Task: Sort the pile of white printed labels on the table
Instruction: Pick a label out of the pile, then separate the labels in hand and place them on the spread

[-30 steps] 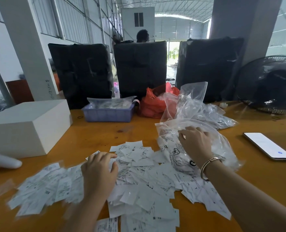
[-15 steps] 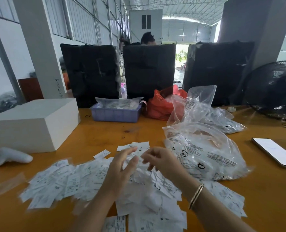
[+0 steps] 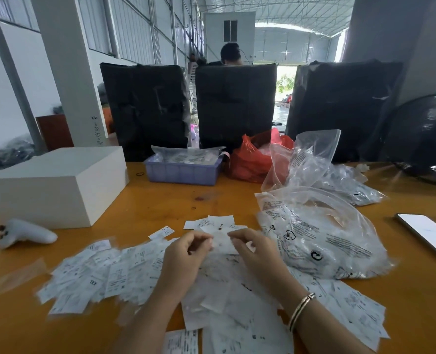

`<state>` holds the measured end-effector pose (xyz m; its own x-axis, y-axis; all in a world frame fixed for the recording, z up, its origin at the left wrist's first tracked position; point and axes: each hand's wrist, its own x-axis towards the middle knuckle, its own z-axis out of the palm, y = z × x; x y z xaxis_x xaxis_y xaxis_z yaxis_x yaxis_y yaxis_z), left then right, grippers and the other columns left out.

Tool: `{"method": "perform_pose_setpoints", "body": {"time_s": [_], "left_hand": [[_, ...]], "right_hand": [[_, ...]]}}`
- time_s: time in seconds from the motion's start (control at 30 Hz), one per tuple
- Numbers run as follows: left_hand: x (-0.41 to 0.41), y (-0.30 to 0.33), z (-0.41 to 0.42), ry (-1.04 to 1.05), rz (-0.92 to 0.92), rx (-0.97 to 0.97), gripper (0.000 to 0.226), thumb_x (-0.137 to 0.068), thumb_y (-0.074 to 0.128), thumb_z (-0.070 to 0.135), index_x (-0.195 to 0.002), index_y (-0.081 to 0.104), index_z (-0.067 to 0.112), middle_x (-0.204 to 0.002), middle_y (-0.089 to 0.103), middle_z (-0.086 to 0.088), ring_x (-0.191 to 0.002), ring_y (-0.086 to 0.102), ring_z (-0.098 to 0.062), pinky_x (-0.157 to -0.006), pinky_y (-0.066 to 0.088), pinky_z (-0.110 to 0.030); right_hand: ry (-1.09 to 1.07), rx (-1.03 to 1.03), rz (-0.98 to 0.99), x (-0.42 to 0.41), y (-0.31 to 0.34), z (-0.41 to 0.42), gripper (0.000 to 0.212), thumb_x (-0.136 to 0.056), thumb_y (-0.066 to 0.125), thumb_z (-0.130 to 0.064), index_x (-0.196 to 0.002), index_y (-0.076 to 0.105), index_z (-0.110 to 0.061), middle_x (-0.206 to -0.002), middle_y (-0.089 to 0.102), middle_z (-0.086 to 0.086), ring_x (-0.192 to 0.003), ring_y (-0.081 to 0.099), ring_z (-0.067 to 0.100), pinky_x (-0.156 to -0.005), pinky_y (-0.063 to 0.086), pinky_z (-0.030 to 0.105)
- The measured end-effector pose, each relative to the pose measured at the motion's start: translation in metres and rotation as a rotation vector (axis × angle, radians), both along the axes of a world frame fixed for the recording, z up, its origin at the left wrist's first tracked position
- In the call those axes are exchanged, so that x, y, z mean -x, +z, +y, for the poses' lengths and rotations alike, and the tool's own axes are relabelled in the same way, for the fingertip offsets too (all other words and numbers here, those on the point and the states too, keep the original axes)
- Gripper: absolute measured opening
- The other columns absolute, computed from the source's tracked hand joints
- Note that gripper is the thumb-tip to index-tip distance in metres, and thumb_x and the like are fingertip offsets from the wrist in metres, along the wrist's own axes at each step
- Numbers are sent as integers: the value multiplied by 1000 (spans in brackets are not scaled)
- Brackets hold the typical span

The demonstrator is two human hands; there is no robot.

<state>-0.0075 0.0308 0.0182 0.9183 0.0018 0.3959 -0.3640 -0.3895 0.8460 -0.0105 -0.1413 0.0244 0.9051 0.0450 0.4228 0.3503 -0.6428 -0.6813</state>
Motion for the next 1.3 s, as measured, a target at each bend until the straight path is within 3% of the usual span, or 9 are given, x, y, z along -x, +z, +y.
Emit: {"method": "perform_pose_setpoints", "body": {"time_s": [0.1,0.2,0.3,0.37,0.47,0.6,0.83,1.07,1.3], "left_hand": [[-2,-2,1,53,18,65,11,-92,60,22,-94,69,27,-78,69,12,-73,63,4,-59,47,-8],[-4,-3,2,81,22,101,14,-94,57,25,-93,70,30,-73,69,11,-67,64,-10,-56,49,-13],[-3,-3,2,79,12,116,18,-95,55,27,-88,66,38,-75,71,14,-75,65,-4,-64,53,-18],[-2,-2,3,57,12,108,16,-95,55,28,-90,67,38,-78,71,19,-74,66,-6,-66,54,-24],[-1,0,3,-4,-8,91,15,-94,56,24,-95,68,34,-79,71,21,-74,66,-3,-65,55,-18],[3,3,-1,-71,-10,63,21,-94,57,21,-90,65,40,-77,70,23,-78,65,6,-63,51,-11],[3,2,0,-132,-54,-7,17,-92,58,23,-95,66,38,-76,71,22,-79,66,6,-63,52,-11],[4,4,1,-164,-68,-32,14,-90,57,30,-95,65,40,-82,70,23,-79,66,3,-64,51,-11],[5,5,-1,-209,12,-17,13,-89,58,31,-95,66,41,-85,71,23,-83,67,1,-71,54,-15]], "right_hand": [[-107,372,-6,2,-6,-1,35,-91,44,-19,-122,60,-24,-117,64,-9,-111,53,12,-99,37,28],[-137,527,32,4,-11,0,30,-91,39,-22,-111,61,-20,-101,66,-6,-96,56,17,-95,38,31],[-112,361,-18,5,-11,0,24,-94,45,-24,-83,65,-21,-75,57,-10,-75,53,12,-73,36,29],[-95,12,82,7,-10,-2,33,-94,50,-24,-61,51,-17,-56,45,-6,-53,39,11,-56,31,28],[58,-497,265,11,-7,-10,20,-94,54,-23,-84,63,-7,-67,59,10,-58,51,21,-49,38,30],[220,-823,304,13,-4,-15,23,-91,59,-12,-112,60,-21,-89,73,1,-76,70,14,-56,51,19],[171,-804,204,12,-5,-16,19,-90,60,-13,-96,69,-29,-66,64,-1,-59,59,15,-59,49,25],[155,-761,131,14,-3,-13,31,-91,58,-10,-116,58,-29,-78,68,-2,-66,69,18,-55,48,17],[153,-722,134,17,-2,-12,23,-87,62,-5,-96,69,-25,-73,70,-4,-61,64,10,-58,49,15]]}}
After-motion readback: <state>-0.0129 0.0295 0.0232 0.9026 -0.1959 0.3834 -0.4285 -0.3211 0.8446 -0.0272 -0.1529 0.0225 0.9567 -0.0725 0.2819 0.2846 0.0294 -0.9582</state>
